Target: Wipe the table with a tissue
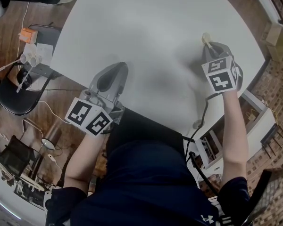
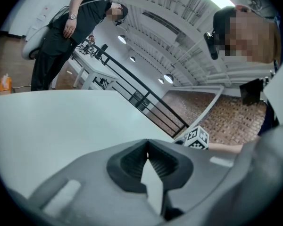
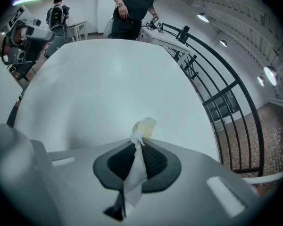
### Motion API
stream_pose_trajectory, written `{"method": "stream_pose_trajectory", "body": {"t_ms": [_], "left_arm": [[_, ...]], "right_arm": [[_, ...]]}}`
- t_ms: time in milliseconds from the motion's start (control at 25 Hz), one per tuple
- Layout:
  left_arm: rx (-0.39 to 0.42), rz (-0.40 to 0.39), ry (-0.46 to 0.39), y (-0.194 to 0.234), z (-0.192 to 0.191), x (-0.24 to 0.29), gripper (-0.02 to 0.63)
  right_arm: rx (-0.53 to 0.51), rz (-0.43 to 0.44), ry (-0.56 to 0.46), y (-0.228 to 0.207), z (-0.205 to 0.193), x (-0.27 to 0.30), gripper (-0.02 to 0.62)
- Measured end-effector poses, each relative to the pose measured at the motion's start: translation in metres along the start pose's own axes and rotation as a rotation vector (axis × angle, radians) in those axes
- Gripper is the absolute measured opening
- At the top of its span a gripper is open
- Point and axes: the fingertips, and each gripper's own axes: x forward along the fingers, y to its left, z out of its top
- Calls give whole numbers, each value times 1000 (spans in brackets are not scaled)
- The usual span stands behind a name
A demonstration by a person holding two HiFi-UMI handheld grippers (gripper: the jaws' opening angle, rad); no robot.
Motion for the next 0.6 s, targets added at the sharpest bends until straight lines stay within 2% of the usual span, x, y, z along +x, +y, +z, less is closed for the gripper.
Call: {"method": "stream_pose_trajectory", "body": {"t_ms": [600], "left_arm": [[-10, -7, 1, 2, 2, -1, 4]], "right_arm": [[-24, 19, -25, 8, 23, -1, 18]]}}
